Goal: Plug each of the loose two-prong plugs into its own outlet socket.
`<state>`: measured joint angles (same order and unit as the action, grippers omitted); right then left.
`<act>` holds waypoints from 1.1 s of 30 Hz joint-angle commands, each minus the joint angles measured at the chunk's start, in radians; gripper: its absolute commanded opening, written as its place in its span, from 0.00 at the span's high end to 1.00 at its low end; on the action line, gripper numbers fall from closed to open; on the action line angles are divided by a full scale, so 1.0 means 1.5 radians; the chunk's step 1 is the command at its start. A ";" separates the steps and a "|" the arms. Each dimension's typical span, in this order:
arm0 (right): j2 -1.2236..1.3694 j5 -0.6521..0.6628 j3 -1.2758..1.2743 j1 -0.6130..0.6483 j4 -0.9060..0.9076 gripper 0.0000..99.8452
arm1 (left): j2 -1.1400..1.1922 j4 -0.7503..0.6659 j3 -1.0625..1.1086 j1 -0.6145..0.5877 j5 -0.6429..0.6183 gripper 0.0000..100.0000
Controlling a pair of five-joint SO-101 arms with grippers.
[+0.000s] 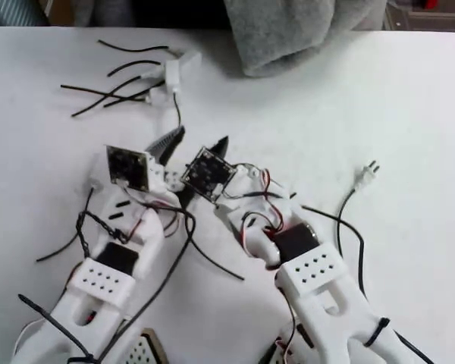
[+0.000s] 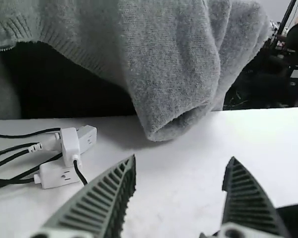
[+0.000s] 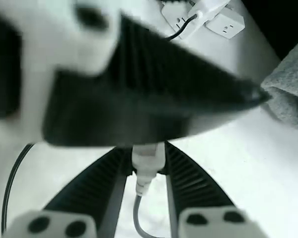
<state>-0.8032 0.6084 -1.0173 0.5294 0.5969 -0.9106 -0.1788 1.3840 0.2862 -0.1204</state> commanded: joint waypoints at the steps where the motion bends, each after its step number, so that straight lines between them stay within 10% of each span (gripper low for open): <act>1: -0.044 -0.028 0.074 0.006 0.055 0.94 | 0.018 -0.016 -0.006 0.020 0.046 0.72; 24: -0.222 -0.037 0.096 0.043 0.212 0.94 | 0.285 -0.270 -0.007 0.016 0.101 0.73; 33: -0.117 -0.040 0.125 -0.042 0.276 0.93 | 0.289 -0.268 -0.020 -0.157 0.095 0.73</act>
<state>-1.0610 0.5547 -0.9344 0.5247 0.9314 -0.4795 -0.5608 1.3840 0.1343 0.0269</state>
